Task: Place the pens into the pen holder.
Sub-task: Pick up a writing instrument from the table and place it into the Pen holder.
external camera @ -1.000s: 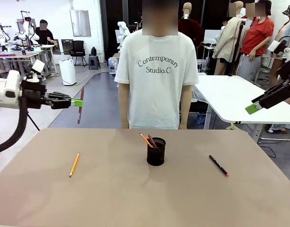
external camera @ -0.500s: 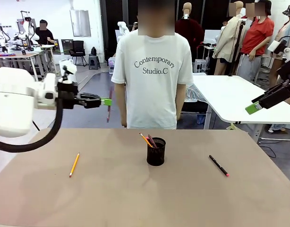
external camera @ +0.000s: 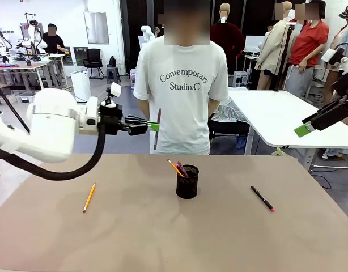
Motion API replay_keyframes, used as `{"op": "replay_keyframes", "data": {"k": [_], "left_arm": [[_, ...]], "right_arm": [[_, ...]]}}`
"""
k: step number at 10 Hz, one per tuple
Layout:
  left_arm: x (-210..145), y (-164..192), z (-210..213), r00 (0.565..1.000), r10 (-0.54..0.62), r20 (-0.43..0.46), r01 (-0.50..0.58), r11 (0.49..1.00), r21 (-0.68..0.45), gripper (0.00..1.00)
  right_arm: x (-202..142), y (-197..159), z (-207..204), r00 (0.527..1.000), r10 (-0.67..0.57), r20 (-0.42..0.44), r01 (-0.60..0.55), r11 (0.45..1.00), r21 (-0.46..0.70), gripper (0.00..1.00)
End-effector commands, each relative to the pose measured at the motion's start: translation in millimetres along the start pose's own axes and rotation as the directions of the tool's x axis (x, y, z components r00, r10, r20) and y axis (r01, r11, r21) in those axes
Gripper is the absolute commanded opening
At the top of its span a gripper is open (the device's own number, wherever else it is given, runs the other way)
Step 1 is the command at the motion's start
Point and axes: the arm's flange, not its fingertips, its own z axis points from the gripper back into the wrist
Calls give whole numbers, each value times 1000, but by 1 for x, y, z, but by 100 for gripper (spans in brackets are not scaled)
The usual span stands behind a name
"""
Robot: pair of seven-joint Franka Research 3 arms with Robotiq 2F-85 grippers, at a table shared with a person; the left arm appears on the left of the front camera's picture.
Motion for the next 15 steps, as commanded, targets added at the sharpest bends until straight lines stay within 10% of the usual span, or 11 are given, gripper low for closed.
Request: {"op": "replay_keyframes", "data": {"k": [1, 15], "left_arm": [[-8, 6, -21, 998, -38, 57, 39, 999, -31, 0], [-39, 22, -87, 993, -89, 72, 95, 992, -83, 0]], "right_arm": [[1, -1, 0, 1000, 7, 23, -7, 1000, 17, 100], [1, -1, 0, 1000, 7, 23, -7, 1000, 17, 100]]}}
